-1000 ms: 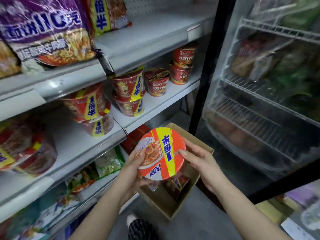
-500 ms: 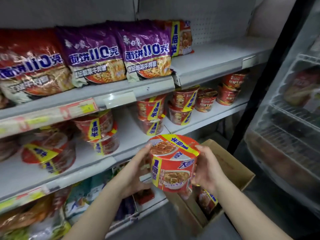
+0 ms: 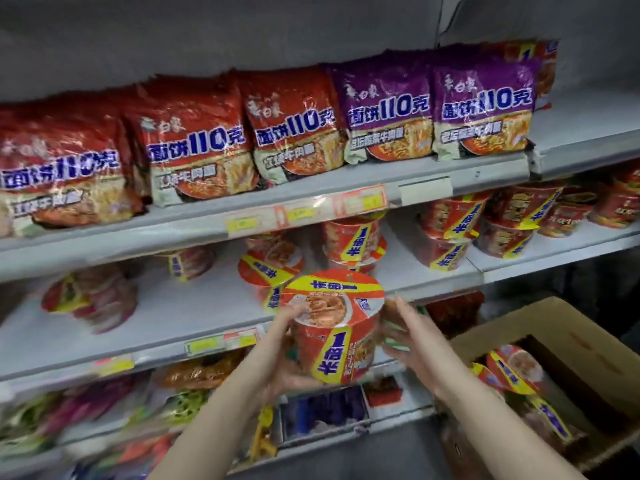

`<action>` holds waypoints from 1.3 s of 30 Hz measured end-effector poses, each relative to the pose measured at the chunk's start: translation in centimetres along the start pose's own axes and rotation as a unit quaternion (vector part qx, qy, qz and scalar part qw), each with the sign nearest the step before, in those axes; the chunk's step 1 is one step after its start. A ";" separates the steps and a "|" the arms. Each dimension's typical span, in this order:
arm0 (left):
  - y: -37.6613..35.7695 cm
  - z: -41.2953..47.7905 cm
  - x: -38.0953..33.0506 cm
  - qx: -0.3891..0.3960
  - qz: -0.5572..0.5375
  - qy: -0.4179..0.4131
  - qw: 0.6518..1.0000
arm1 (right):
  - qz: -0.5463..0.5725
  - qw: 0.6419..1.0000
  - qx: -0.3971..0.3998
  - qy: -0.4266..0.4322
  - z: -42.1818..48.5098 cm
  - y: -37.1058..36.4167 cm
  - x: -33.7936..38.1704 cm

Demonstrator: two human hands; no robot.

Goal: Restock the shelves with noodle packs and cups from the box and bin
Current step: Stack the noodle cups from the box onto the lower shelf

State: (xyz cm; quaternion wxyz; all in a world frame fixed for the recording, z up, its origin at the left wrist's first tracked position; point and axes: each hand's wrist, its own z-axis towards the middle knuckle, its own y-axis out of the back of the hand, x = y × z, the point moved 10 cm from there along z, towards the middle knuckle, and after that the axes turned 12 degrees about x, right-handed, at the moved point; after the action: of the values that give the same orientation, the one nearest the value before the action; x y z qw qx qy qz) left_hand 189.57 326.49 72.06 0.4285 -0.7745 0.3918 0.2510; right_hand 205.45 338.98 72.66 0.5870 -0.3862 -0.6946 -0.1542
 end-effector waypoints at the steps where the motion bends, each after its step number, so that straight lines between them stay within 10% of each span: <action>1: 1.3 -0.8 -0.7 -0.020 -0.006 -0.030 0.999 | -0.008 1.000 0.019 0.015 0.2 -1.9 -0.1; 8: 6.2 -2.9 -6.4 -0.048 0.044 -0.186 0.980 | -0.134 0.976 0.155 0.078 2.0 -12.8 2.0; 16: 10.4 1.4 -11.6 -0.064 0.424 -0.176 0.886 | -0.240 0.951 0.164 0.105 8.9 -12.9 4.4; 39: 15.1 8.9 -16.5 -0.129 0.404 -0.184 0.887 | -0.311 0.927 0.202 0.062 18.3 -12.8 3.1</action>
State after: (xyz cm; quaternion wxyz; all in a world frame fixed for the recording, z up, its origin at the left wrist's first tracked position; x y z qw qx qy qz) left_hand 167.35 335.69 72.48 0.2503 -0.5375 0.5493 0.5888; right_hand 183.52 343.96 73.84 0.6171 -0.0135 -0.7586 -0.2088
